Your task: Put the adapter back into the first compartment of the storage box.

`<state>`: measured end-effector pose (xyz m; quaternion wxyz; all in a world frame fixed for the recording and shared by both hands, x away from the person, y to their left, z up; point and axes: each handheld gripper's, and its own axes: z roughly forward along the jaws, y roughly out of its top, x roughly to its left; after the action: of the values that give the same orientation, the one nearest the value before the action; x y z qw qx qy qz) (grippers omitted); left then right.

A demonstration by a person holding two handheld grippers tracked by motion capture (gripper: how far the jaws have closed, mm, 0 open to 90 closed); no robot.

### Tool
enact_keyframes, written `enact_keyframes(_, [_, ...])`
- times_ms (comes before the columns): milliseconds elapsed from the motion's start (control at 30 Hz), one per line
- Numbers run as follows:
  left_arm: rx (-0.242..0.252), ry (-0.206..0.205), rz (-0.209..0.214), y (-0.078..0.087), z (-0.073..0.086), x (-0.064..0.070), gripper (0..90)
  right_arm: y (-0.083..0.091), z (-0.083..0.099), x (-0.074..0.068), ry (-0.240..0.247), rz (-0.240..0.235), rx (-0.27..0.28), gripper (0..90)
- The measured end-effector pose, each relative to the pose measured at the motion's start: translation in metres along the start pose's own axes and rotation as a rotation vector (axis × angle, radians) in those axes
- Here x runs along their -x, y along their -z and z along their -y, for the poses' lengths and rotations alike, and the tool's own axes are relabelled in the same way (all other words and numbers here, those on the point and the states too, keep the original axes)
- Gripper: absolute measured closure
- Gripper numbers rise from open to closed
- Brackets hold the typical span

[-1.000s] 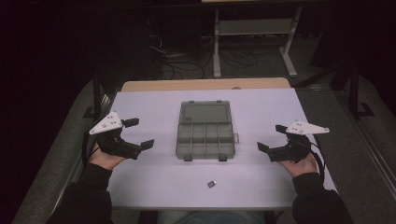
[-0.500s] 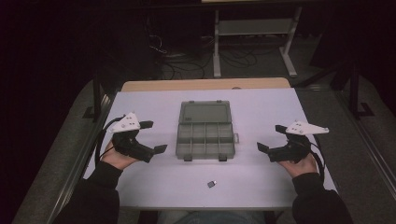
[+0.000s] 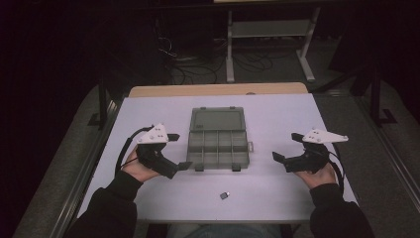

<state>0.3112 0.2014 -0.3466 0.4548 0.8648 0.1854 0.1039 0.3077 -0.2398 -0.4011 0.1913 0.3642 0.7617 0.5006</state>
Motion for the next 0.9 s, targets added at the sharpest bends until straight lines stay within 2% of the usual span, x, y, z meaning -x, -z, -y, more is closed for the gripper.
enact_keyframes(533, [-0.056, -0.030, 0.066, -0.030, -0.002, 0.015, 0.9, -0.001, 0.000, 0.000, 0.004, -0.006, -0.005, 0.0])
enact_keyframes(900, [-0.115, -0.052, 0.084, -0.047, -0.002, 0.022, 0.9, -0.001, 0.000, -0.001, 0.004, -0.006, -0.004, 0.0])
